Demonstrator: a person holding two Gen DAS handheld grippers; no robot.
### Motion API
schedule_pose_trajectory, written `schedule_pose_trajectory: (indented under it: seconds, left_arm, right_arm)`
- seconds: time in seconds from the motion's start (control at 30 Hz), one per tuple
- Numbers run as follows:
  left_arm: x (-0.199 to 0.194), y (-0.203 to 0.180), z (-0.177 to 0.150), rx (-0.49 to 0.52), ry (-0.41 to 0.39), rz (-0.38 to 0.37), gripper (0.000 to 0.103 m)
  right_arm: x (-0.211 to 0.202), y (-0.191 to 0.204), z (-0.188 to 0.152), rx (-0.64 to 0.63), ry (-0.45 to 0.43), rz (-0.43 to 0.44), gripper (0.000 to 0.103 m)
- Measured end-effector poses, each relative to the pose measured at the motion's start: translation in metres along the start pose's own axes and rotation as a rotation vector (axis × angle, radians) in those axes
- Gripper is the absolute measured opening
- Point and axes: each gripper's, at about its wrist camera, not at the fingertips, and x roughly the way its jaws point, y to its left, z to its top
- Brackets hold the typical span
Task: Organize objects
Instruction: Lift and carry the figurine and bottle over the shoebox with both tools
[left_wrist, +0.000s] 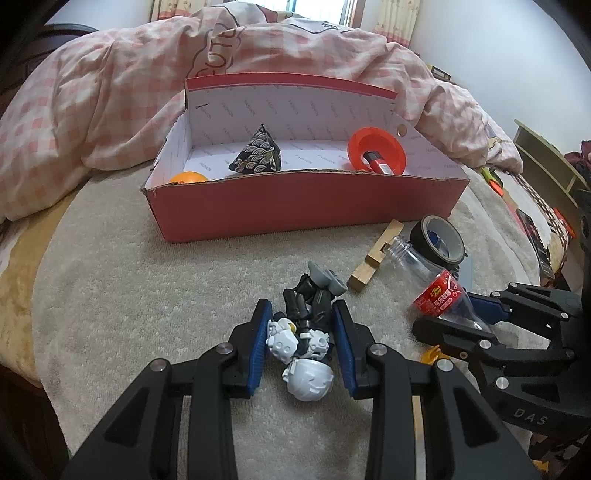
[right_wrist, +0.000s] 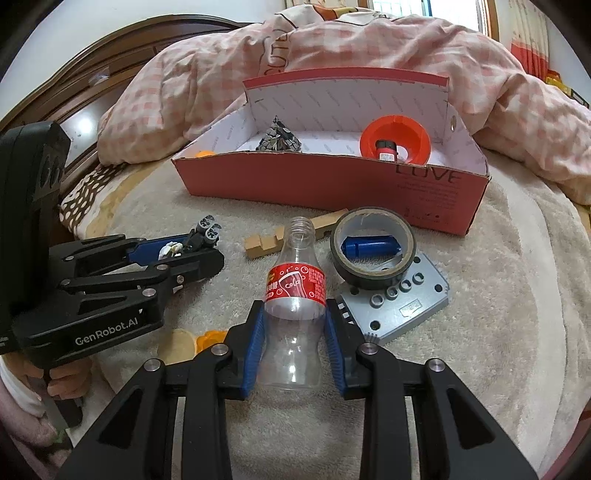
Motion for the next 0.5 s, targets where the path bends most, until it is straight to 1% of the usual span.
schedule_pose_trajectory:
  seconds: [0.07,0.2,0.37,0.5]
  left_arm:
    - [0.000,0.001,0.001,-0.003,0.001,-0.004,0.033]
    - [-0.002,0.003,0.000,-0.018,-0.006,-0.015,0.031]
    - [-0.008,0.005,0.001,-0.040,-0.018,-0.053,0.028]
    - [-0.014,0.005,0.002,-0.040,-0.034,-0.046,0.028]
  right_arm:
    - [-0.002,0.000,-0.001,-0.005,-0.004,0.006,0.032]
    - [-0.012,0.001,-0.003,0.001,-0.031,0.048,0.032]
    - [-0.023,0.004,-0.002,0.000,-0.064,0.074,0.032]
    - [-0.027,0.007,-0.001,-0.006,-0.087,0.091,0.032]
